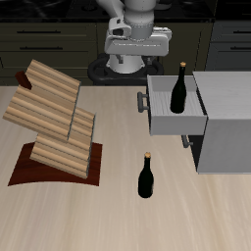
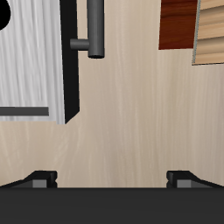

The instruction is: Place the wine bottle from the drawer onto the top layer of the wine rack

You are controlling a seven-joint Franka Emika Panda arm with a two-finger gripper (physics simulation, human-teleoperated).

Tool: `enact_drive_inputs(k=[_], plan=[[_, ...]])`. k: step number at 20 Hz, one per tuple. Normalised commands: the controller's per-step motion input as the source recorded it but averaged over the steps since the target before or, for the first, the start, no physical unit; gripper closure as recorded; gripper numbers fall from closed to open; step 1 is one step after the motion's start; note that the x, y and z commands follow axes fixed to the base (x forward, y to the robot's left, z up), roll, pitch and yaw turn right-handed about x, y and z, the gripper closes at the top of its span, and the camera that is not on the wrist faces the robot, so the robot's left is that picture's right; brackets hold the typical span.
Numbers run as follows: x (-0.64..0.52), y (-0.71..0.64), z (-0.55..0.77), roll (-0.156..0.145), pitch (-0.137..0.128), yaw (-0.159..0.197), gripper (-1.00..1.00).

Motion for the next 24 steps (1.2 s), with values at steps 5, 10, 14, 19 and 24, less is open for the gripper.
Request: enact_drive_inputs(k=[5,10,14,19,24], plan=[[-0.06,0.33,0.12,0.045,-0.019,-0.009,-1.00],[0.02,0.33,0.03,0.024,-0.015,0.023,-1.00],[0.02,0.30,0.04,0.033,-0.013,0.003,-1.00],[0.11,0.35,-0.01,0.038,0.005,0.016,-1.00],[0.08,0.40,0.01,0.040,-0.010,0.010,-1.00]])
